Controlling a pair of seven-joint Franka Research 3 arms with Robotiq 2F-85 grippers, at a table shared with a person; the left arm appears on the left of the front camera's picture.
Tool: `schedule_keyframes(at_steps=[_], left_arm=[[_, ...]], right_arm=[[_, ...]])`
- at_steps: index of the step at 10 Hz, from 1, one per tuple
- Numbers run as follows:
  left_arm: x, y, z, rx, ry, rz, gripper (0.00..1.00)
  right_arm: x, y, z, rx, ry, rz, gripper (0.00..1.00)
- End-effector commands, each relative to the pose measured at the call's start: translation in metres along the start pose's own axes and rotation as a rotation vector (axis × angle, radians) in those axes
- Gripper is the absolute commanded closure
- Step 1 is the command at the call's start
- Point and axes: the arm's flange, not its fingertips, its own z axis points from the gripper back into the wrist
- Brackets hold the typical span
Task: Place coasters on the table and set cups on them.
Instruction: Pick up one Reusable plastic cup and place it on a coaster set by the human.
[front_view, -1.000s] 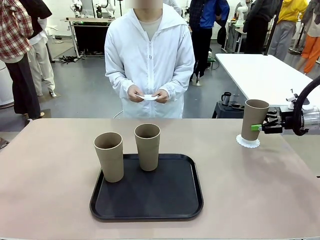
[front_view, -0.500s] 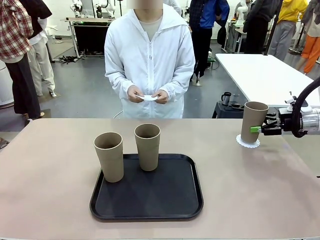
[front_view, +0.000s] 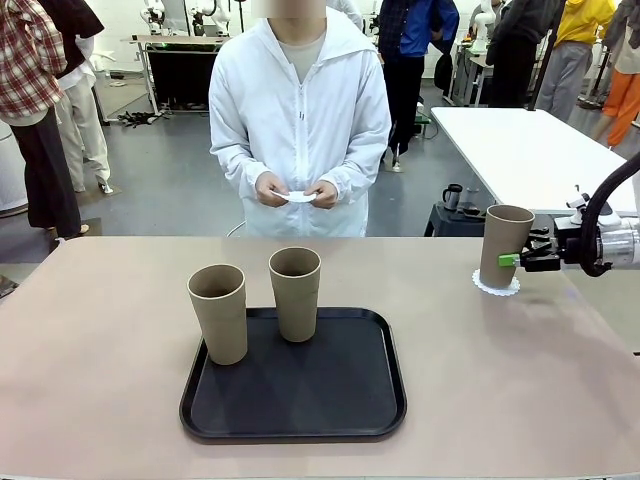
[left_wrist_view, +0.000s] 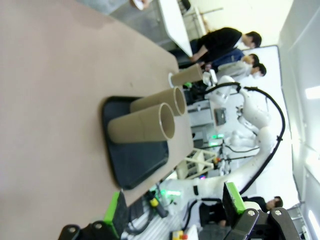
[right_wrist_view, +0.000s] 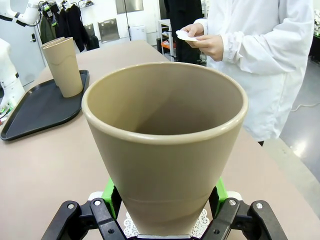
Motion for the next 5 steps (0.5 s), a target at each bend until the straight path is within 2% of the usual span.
schedule_keyframes(at_steps=[1, 3, 4, 5], left_arm=[[-0.0004, -0.0005, 0.0008, -0.016, -0.007, -0.011, 0.00], [-0.0004, -0.0005, 0.0008, -0.016, -0.007, -0.011, 0.00], [-0.0004, -0.0005, 0.0008, -0.016, -0.007, -0.011, 0.00], [-0.0004, -0.0005, 0.0008, -0.016, -0.007, -0.011, 0.00]], right_arm=[[0.0014, -0.0077, 0.0006, 0.040, 0.020, -0.025, 0.17], [-0.0005, -0.0078, -0.0001, 0.044, 0.030, -0.033, 0.17], [-0.0015, -0.0081, 0.0001, 0.044, 0.037, -0.036, 0.04], [-0.0016, -0.0074, 0.0007, 0.043, 0.044, -0.037, 0.00]])
